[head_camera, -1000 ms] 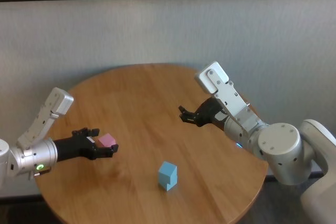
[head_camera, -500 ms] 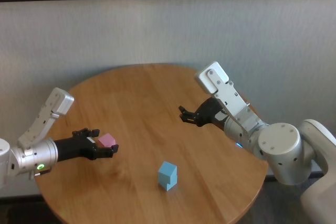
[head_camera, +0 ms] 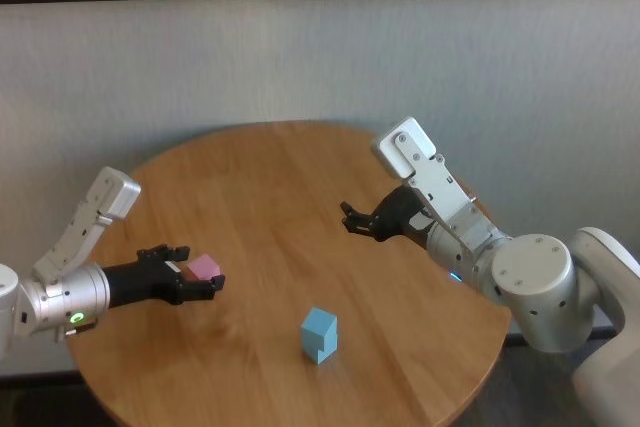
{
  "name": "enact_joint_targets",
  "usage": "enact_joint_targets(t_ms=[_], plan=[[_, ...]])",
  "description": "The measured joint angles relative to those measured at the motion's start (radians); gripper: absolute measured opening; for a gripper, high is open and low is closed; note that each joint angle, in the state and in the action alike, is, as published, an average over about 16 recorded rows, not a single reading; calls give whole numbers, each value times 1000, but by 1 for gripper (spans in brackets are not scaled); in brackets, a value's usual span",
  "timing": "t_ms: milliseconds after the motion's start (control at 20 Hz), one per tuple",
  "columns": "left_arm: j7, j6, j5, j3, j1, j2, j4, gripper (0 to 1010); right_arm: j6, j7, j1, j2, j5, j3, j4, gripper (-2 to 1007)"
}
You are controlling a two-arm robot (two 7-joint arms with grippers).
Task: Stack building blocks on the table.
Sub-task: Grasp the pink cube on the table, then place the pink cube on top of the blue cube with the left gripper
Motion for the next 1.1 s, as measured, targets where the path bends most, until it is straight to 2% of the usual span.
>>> enact_joint_targets(t_ms=[200, 750, 1100], plan=[[1, 0, 0, 0, 0, 0, -1, 844, 0, 0, 0, 0, 0, 0, 0, 1004], [4, -2, 1, 1, 3, 3, -10, 496, 0, 0, 0, 0, 0, 0, 0, 1004], [6, -8, -2, -6, 19, 19, -68, 411, 0, 0, 0, 0, 0, 0, 0, 1005]])
